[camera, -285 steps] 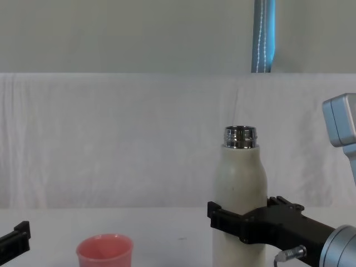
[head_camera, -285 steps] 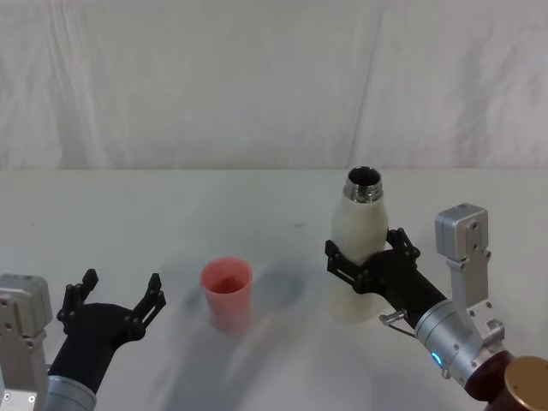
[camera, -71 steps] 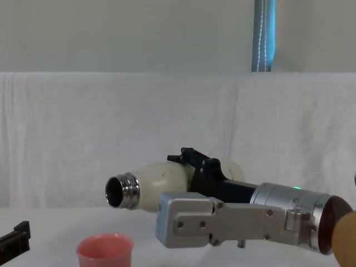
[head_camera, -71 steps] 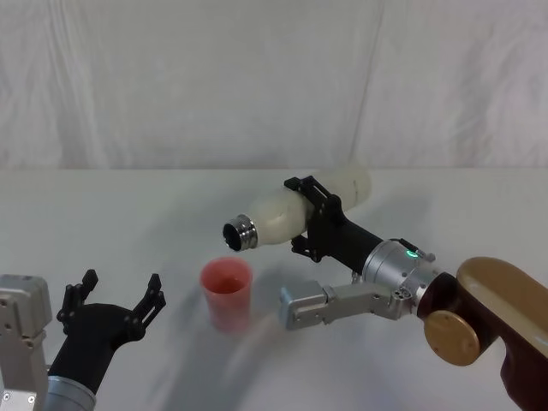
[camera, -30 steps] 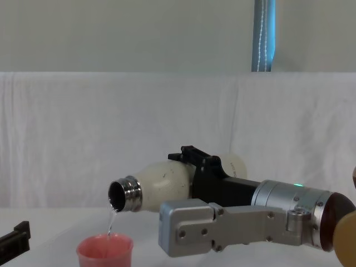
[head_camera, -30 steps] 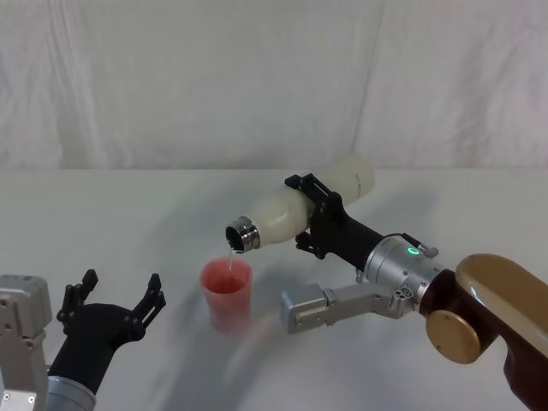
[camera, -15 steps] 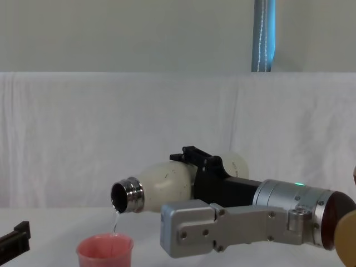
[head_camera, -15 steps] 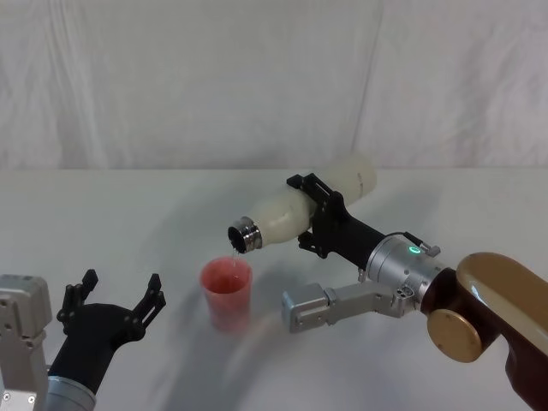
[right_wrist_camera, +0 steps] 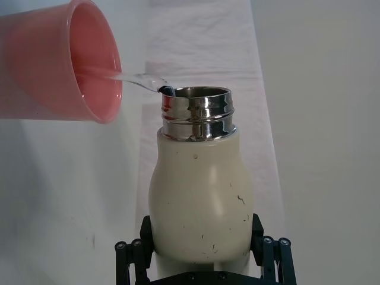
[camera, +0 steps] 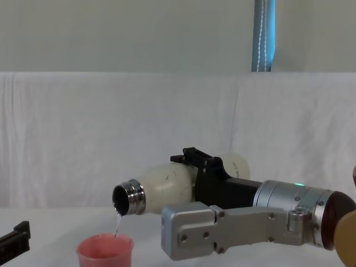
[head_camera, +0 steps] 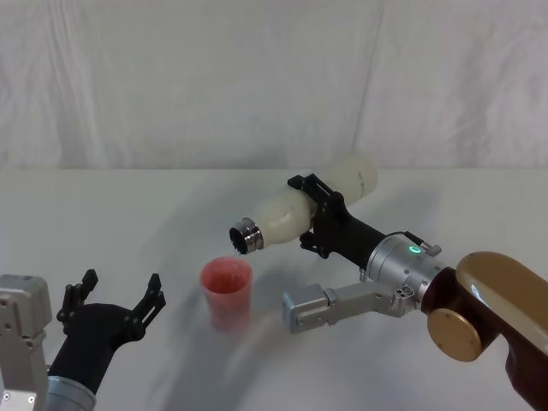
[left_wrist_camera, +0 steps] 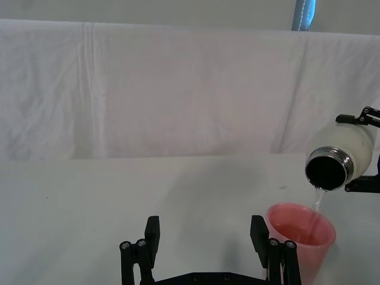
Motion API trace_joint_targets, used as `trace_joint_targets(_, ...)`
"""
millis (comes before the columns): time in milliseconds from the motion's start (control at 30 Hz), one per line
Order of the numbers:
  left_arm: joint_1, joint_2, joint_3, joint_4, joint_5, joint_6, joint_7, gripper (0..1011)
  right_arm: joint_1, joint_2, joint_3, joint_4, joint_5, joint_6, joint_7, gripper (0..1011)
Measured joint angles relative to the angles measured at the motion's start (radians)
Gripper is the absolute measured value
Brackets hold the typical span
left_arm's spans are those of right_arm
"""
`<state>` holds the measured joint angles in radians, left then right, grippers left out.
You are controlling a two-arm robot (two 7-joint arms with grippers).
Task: Grasp the thermos with one hand and pour water into the cup lid.
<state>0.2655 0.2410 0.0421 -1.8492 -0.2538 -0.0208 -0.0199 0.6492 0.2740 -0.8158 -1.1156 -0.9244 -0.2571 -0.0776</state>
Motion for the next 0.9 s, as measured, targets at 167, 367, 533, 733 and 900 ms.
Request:
trace_joint_targets(167, 0.0, 0.0, 0.0, 0.0, 0.0, 0.0, 0.0, 1001, 0.002, 0.0, -0.001, 0.003, -0.001, 0.001, 0.0, 960)
trace_joint_targets(367, 0.0, 0.0, 0.0, 0.0, 0.0, 0.0, 0.0, 1001, 0.003, 0.0, -0.003, 0.007, -0.004, 0.001, -0.001, 960)
trace_joint_targets(533, 0.0, 0.0, 0.0, 0.0, 0.0, 0.0, 0.0, 1001, 0.004, 0.0, -0.004, 0.007, -0.006, 0.002, -0.001, 960)
trace_joint_targets(733, 0.0, 0.0, 0.0, 0.0, 0.0, 0.0, 0.0, 1001, 0.005, 0.001, -0.007, 0.008, -0.008, 0.002, -0.002, 960)
trace_joint_targets(900, 0.0, 0.0, 0.0, 0.0, 0.0, 0.0, 0.0, 1001, 0.006, 0.001, -0.009, 0.011, -0.009, 0.001, -0.002, 960)
